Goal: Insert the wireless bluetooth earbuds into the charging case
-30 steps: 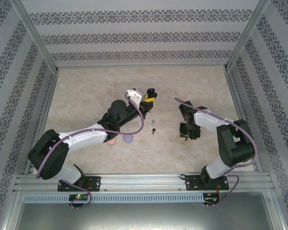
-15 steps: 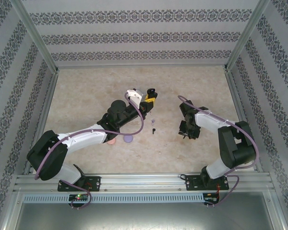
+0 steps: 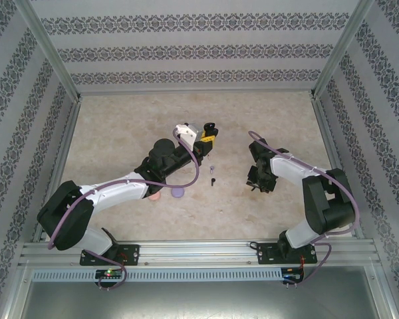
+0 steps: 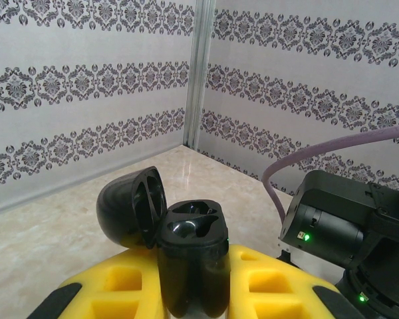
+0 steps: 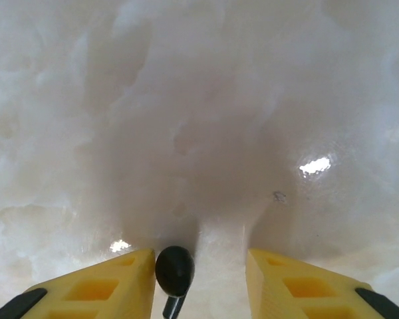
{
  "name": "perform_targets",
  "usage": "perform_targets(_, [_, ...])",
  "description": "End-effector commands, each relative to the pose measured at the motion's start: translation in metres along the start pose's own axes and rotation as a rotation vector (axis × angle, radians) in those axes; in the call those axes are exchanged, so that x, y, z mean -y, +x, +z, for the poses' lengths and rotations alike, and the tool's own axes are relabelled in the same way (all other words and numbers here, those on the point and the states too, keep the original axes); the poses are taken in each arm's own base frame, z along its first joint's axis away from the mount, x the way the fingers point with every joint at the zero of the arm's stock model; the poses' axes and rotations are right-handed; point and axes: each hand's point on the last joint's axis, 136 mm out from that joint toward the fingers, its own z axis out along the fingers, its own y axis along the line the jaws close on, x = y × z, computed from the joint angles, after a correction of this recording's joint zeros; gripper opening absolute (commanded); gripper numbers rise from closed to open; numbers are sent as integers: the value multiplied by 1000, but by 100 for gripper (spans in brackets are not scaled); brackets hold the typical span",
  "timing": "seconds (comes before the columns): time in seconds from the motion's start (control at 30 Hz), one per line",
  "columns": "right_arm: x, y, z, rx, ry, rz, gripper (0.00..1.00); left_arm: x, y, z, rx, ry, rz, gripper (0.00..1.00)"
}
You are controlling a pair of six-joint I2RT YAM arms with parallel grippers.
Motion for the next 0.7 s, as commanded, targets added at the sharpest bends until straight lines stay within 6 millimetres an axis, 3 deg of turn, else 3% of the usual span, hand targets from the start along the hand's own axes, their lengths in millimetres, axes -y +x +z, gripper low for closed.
perform_targets(0.0, [-5, -3, 2, -16, -13, 35, 44, 11, -14, -4, 54, 31, 17, 0])
perform_targets(0.37, [-32, -11, 1, -35, -13, -6, 46, 10, -15, -5, 62, 25, 16, 0])
perform_targets(0.67, [-42, -8, 7, -58, -49, 73, 47, 11, -14, -6, 68, 29, 13, 0])
